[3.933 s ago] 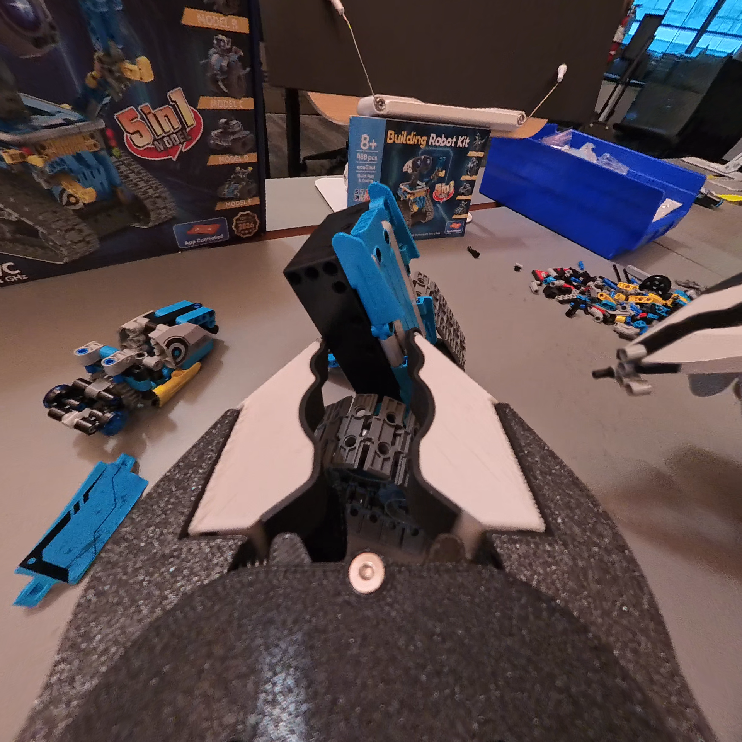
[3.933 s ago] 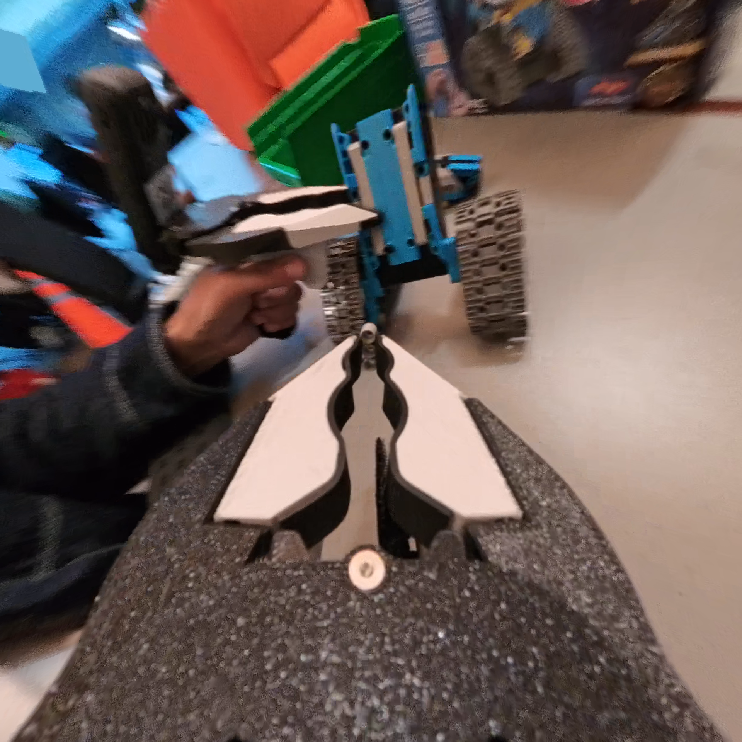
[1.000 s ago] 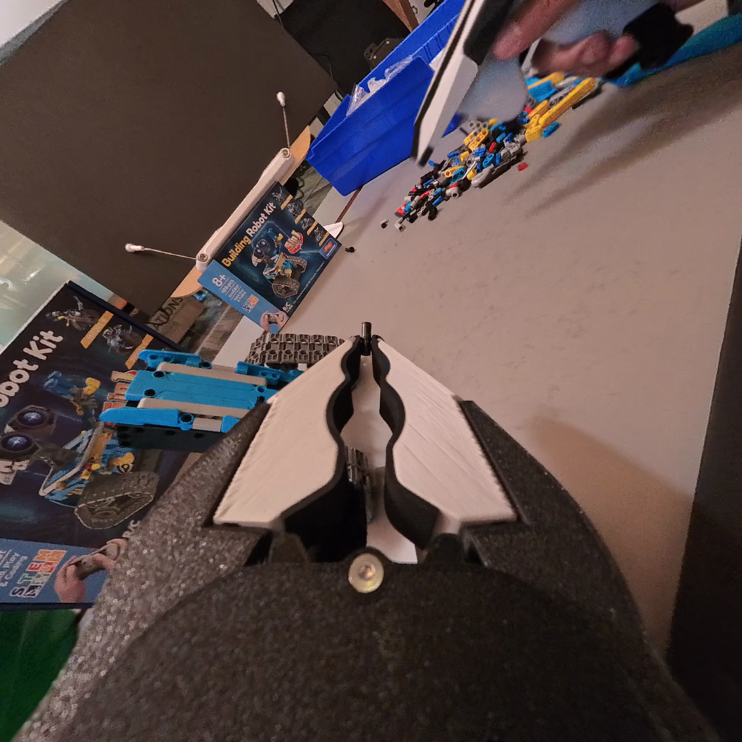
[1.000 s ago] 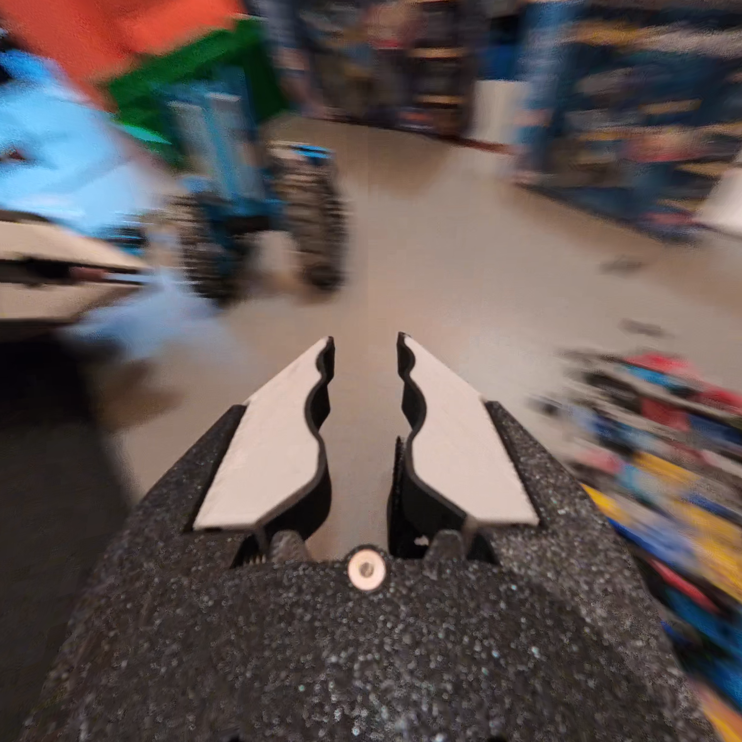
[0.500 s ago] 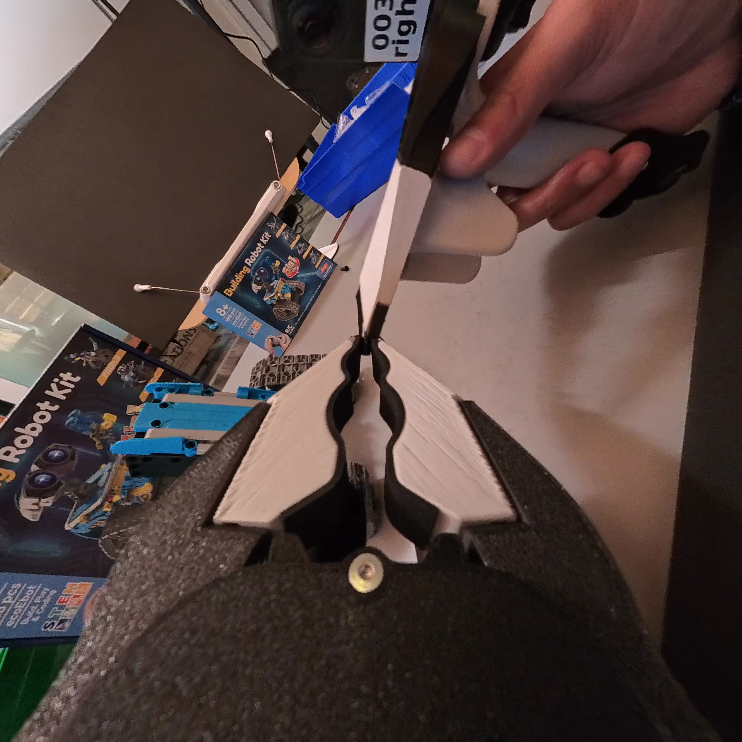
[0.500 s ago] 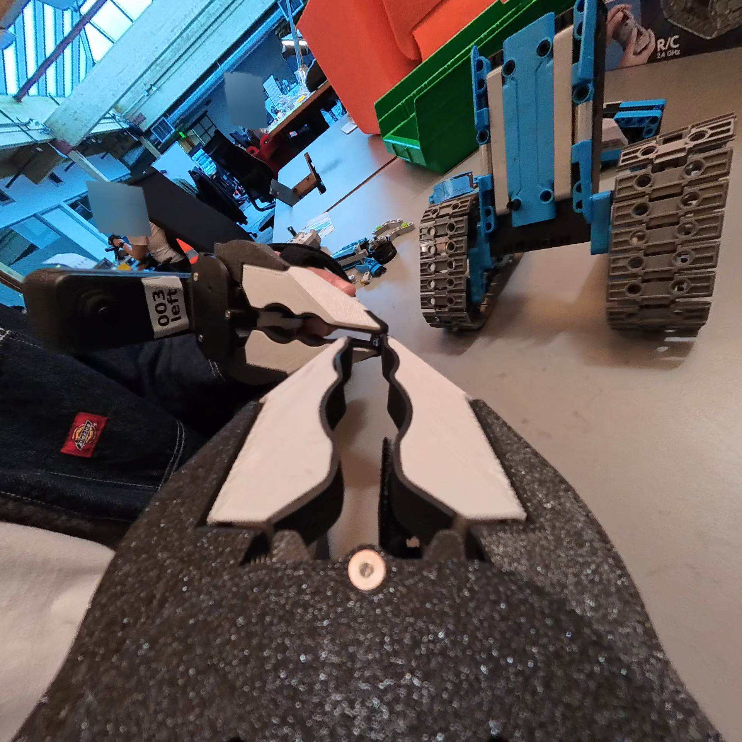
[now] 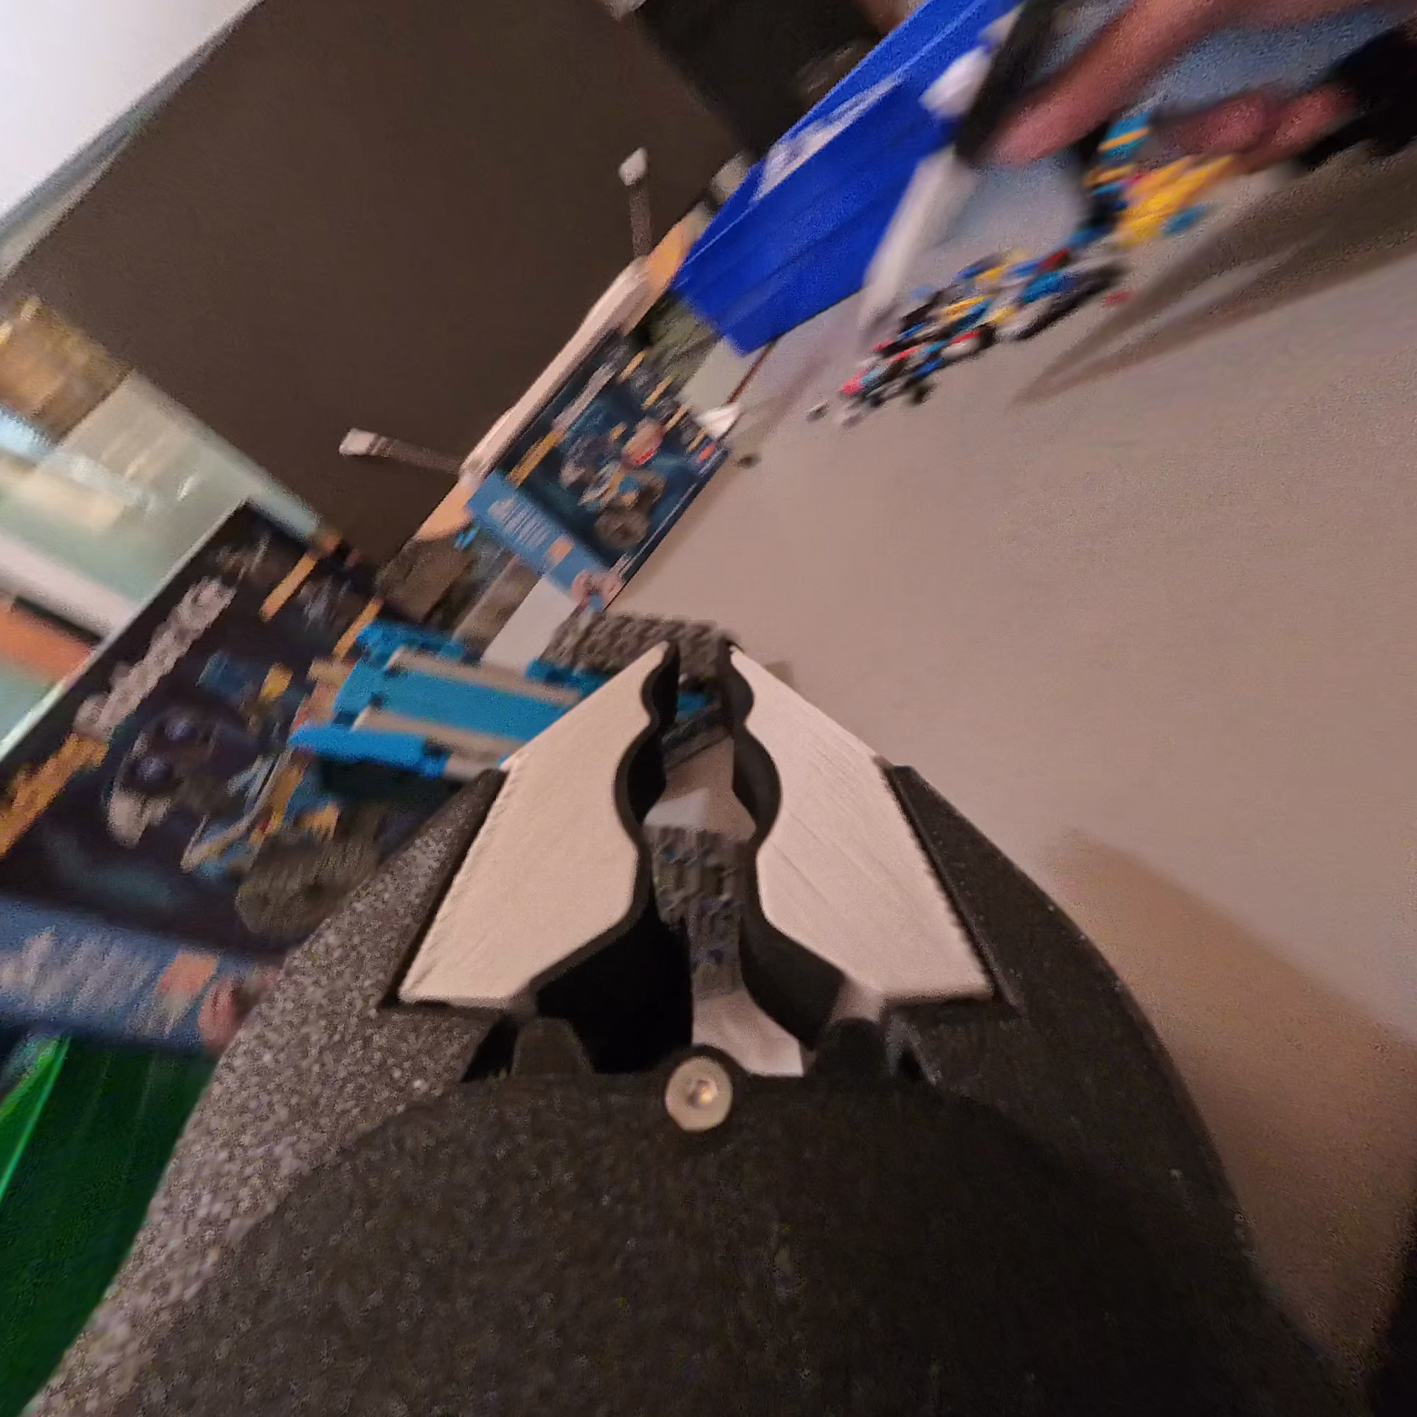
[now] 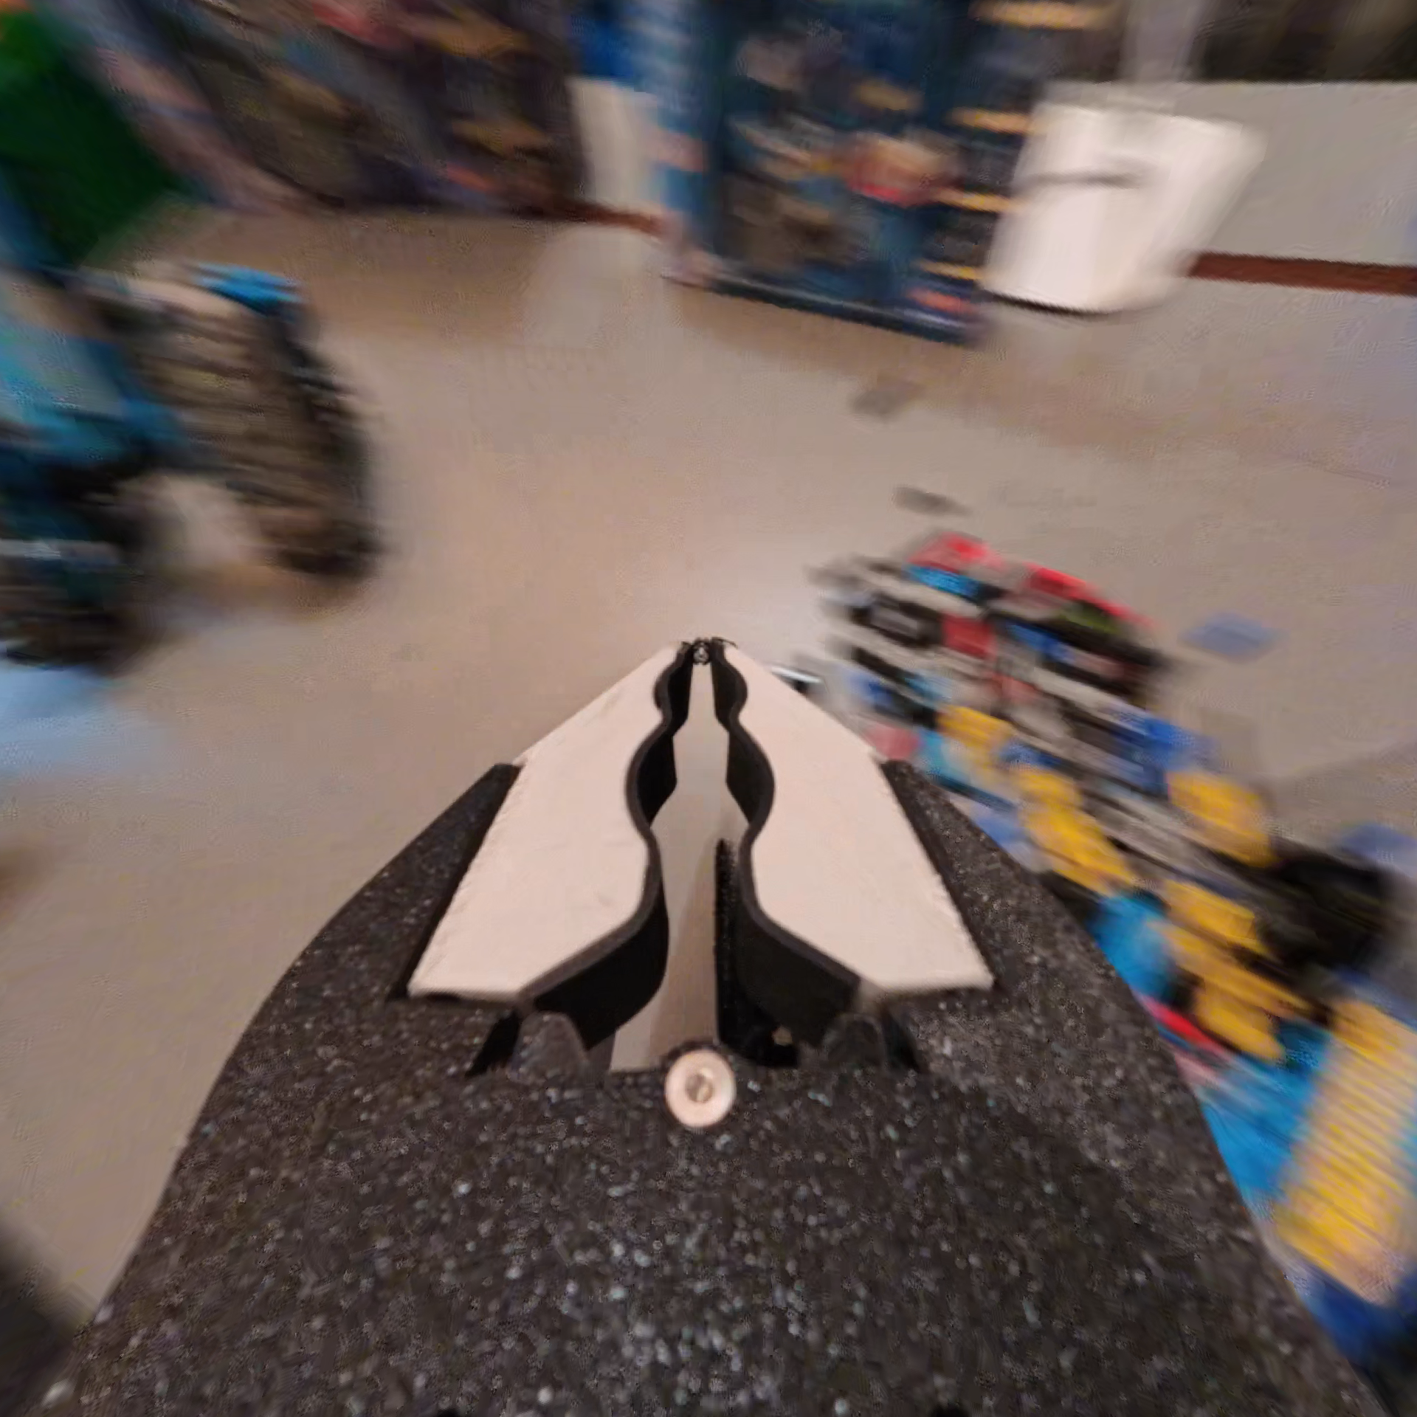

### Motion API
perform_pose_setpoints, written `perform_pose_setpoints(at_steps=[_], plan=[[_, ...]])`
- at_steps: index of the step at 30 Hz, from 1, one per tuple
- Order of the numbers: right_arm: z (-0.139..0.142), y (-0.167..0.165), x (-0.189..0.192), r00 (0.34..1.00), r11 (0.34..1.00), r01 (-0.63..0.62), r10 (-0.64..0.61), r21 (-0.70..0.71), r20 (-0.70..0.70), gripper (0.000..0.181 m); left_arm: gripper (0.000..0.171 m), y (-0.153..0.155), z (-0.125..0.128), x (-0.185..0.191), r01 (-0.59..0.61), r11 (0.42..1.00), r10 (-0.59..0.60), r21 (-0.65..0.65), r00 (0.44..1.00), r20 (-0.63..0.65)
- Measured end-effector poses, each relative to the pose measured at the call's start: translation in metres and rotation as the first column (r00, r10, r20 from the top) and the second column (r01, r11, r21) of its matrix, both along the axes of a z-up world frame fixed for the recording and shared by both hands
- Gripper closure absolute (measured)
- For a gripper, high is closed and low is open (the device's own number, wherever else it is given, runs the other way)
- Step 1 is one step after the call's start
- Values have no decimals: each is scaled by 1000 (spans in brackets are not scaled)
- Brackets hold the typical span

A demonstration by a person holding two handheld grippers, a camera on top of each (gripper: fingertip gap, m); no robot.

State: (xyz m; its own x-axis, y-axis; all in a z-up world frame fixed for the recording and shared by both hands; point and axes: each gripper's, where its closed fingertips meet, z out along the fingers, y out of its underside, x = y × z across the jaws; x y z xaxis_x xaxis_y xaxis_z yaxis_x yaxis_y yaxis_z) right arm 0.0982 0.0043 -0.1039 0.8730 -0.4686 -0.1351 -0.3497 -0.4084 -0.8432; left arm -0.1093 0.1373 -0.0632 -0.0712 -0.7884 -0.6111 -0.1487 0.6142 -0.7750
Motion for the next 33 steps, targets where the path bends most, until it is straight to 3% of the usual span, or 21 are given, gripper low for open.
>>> perform_pose_setpoints(at_steps=[2,3,7,10,12,14,17,19,21,25,33], plan=[[-22,-51,45,985,970,159,-144,-185,93,178,163,49,10,-1,-222,966,227,-136,974,24],[-29,-68,57,977,953,204,-182,-226,114,179,161,66,14,-3,-268,933,283,-239,959,29],[-32,-76,65,973,949,227,-210,-219,98,171,139,92,36,-12,-185,812,289,-553,951,107],[-20,-72,67,949,925,264,-199,-271,245,159,120,102,35,1,-123,718,238,-685,968,75],[6,-35,43,913,950,183,-68,-254,403,156,96,104,21,18,-134,637,177,-759,984,-25],[29,29,-19,869,982,-47,130,-182,478,148,82,105,11,35,-141,538,117,-831,989,-92],[35,107,-115,771,926,-350,369,-138,519,147,88,98,2,53,-131,426,2,-895,990,-144],[31,142,-157,711,866,-477,481,-151,513,143,108,99,-3,55,-135,428,-20,-894,987,-158],[33,165,-174,667,839,-525,511,-144,543,152,130,101,2,53,-118,433,-14,-894,990,-137],[29,188,-175,687,826,-552,529,-114,499,159,130,90,1,51,-87,484,-71,-871,988,-138],[18,194,-177,655,809,-558,566,-185,500,174,130,82,1,51,-60,484,-114,-873,985,-131]])
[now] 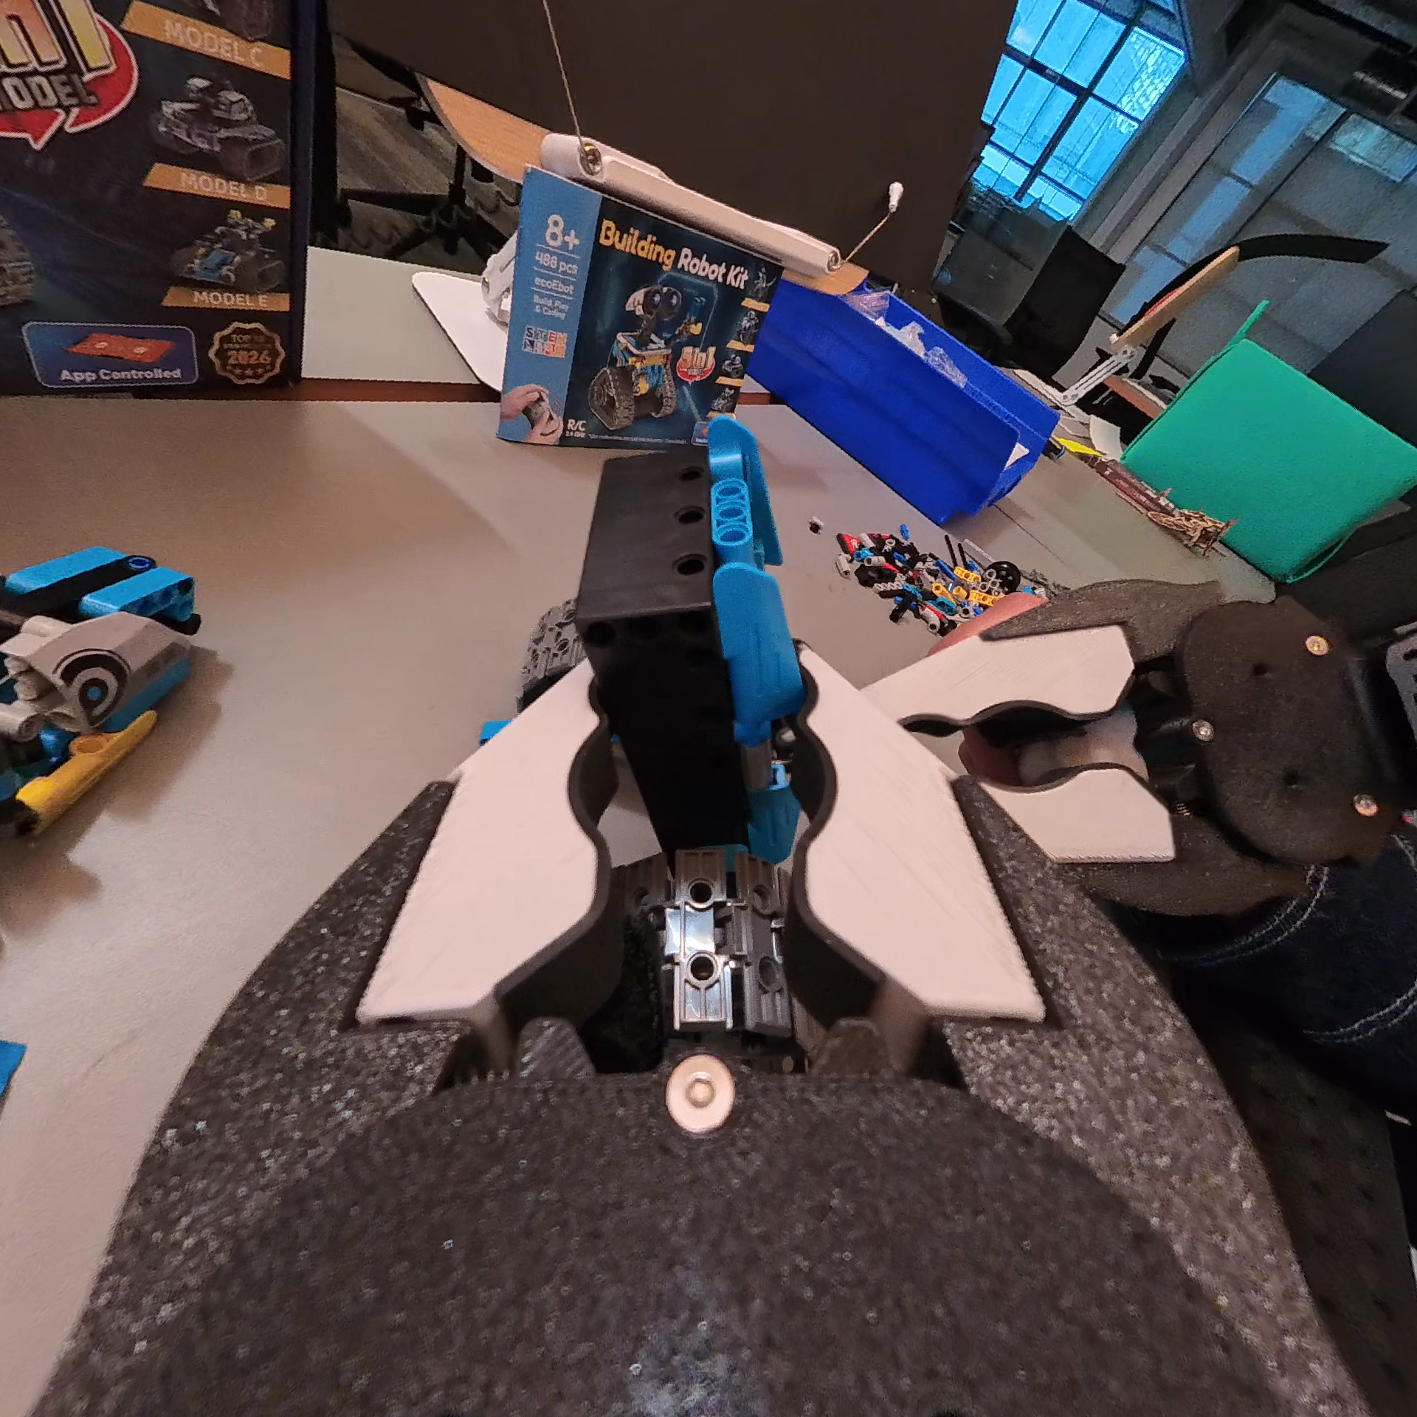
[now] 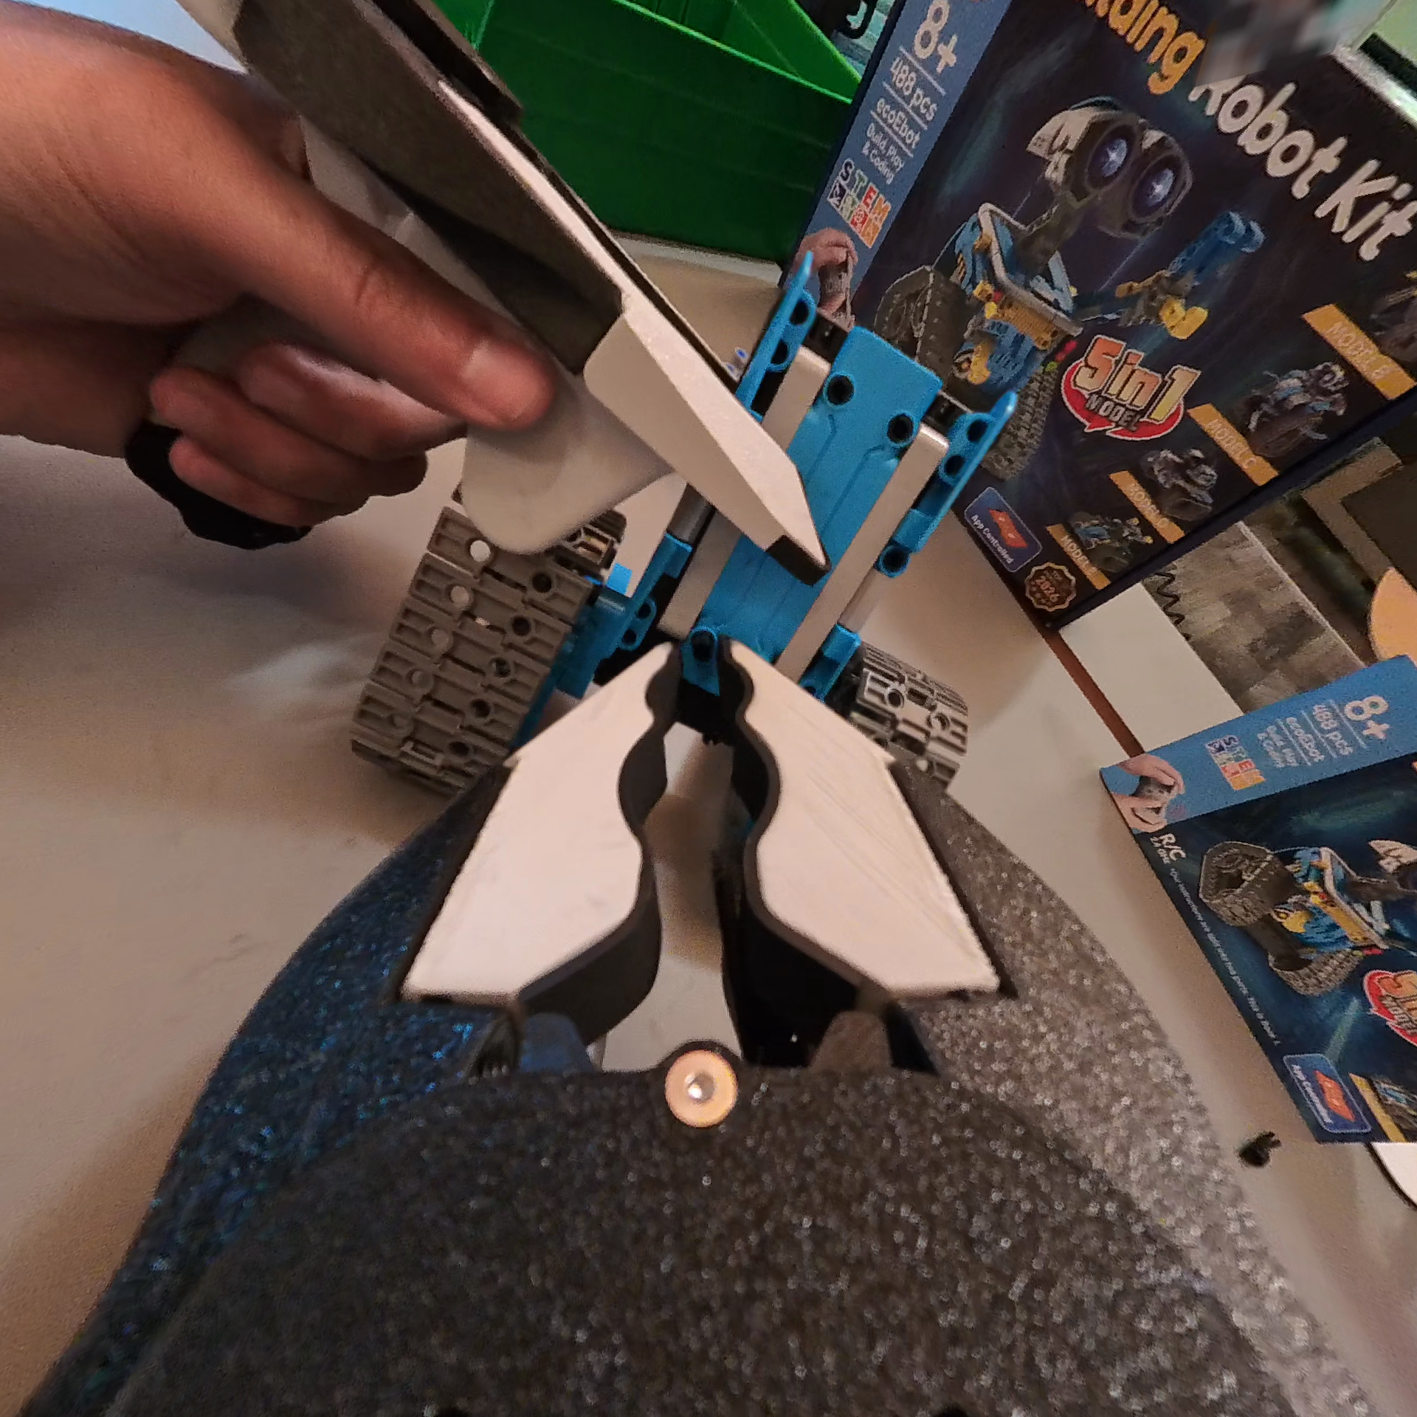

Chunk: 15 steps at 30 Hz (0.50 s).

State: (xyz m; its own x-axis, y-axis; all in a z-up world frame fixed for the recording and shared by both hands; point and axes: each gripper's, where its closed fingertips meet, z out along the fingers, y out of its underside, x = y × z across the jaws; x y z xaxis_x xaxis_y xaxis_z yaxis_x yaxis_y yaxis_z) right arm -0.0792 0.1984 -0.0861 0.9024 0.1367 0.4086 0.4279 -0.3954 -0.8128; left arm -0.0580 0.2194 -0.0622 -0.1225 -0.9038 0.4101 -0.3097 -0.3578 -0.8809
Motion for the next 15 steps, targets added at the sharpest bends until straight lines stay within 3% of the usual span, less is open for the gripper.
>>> perform_pose_setpoints(at_steps=[6,10,13,15], plan=[[1,-1,0,1000,1000,-2,2,-17,24,179,130,-1,-1,0,1,1000,-1,14,1000,3],[4,-5,0,987,1000,22,-20,-11,158,180,131,1,-3,-1,-1,998,0,65,1000,11],[4,-11,-3,999,1000,0,1,-21,44,181,130,-5,-4,-2,24,997,-25,80,1000,12],[14,-21,-2,999,1000,-1,2,20,-45,181,131,5,-7,-3,-30,993,31,111,999,-13]])
